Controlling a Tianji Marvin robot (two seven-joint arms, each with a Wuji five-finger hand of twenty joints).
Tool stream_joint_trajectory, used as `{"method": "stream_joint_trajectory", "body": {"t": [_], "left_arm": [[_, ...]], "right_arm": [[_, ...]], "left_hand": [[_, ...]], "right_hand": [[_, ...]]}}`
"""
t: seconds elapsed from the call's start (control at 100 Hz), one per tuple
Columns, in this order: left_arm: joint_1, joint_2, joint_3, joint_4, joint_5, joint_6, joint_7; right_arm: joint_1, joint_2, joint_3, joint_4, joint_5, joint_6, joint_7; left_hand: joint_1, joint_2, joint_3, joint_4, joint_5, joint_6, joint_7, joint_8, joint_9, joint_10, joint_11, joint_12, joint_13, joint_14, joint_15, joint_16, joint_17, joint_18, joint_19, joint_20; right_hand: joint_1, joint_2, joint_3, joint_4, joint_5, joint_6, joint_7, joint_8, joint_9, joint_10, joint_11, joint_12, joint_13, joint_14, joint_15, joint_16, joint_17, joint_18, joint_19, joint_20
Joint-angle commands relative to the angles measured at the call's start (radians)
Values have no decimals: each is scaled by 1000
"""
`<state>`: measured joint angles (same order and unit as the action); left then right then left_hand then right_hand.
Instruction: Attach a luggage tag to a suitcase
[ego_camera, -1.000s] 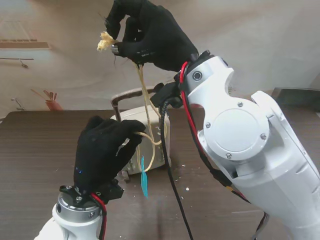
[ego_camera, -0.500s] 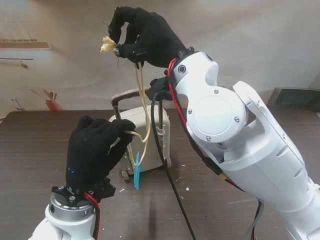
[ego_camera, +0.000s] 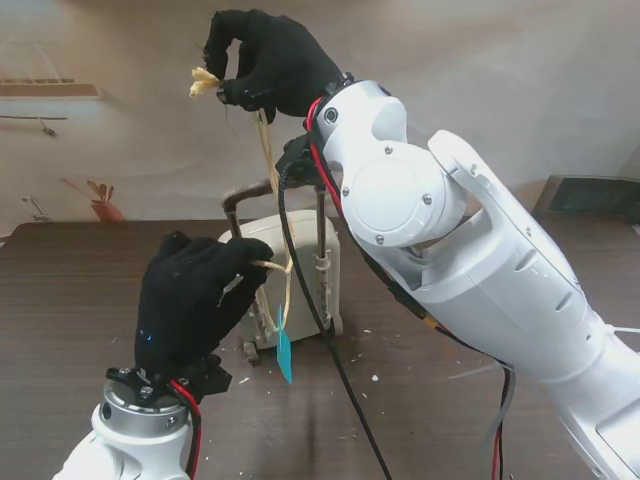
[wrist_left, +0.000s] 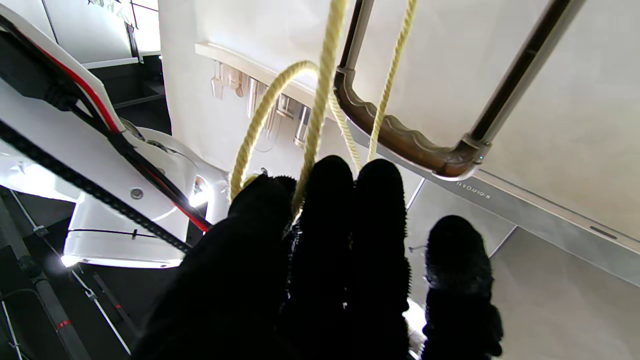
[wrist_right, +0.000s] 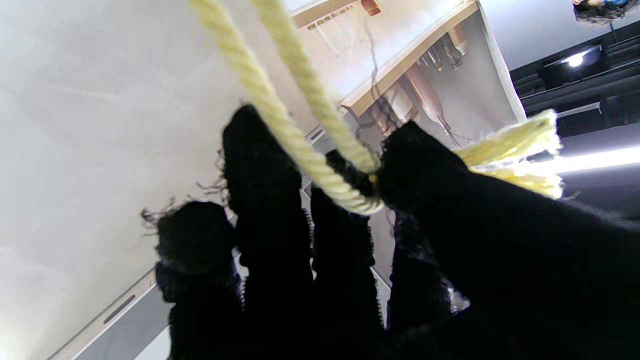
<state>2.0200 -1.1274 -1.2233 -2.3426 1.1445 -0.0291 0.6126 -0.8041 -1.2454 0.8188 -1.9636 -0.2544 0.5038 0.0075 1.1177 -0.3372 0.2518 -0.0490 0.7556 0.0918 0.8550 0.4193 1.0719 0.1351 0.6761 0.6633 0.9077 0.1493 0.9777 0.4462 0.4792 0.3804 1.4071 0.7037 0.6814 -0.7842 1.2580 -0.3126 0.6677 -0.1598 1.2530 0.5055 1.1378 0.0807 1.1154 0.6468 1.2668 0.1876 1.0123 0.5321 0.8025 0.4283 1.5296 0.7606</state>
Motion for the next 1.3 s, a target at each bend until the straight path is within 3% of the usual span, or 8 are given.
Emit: {"method": "stream_joint_trajectory", "body": {"t": [0.0,0.6,1.03,1.29], "left_arm": [[0,-2,-2,-51,-1,4,-17],[-8,-1,9,-49,-11,-9,-30],[-49,-6,67,-53,-12,-23,27],[-107,-10,91,-58,-9,-26,44]], "right_arm": [[20,-7,-4,31,-1,2,11],[108,-28,-94,197,-3,6,44],[117,-21,-104,206,-7,45,76],[112,-22,-114,207,-19,70,76]], "left_hand": [[59,26,-24,6,21,-10,-1,-7,-4,47,-2,8,-3,-31,0,21,-10,19,25,15],[62,27,-28,8,22,-7,-3,-6,-5,47,-3,9,-5,-30,1,22,-10,21,25,17],[65,30,-31,8,18,-5,-2,-5,-9,48,-2,9,-10,-29,1,23,-11,19,24,18],[66,33,-36,8,15,-7,-1,-6,-11,46,-1,9,-11,-31,-1,23,-13,18,23,18]], "right_hand": [[43,61,-27,28,54,-55,56,7,3,-26,-5,6,2,-2,-5,-8,-6,-1,6,-4],[42,94,-68,31,37,-67,45,10,-17,-39,-14,-3,-33,-8,-21,-12,-52,-16,-18,-7],[39,96,-92,38,48,-73,19,-6,-24,-37,-19,-12,-46,-8,-33,-17,-70,-17,-32,-10],[26,101,-101,38,99,-94,-87,-57,-57,-37,-26,3,-70,-13,-45,-19,-91,-25,-52,-19]]}}
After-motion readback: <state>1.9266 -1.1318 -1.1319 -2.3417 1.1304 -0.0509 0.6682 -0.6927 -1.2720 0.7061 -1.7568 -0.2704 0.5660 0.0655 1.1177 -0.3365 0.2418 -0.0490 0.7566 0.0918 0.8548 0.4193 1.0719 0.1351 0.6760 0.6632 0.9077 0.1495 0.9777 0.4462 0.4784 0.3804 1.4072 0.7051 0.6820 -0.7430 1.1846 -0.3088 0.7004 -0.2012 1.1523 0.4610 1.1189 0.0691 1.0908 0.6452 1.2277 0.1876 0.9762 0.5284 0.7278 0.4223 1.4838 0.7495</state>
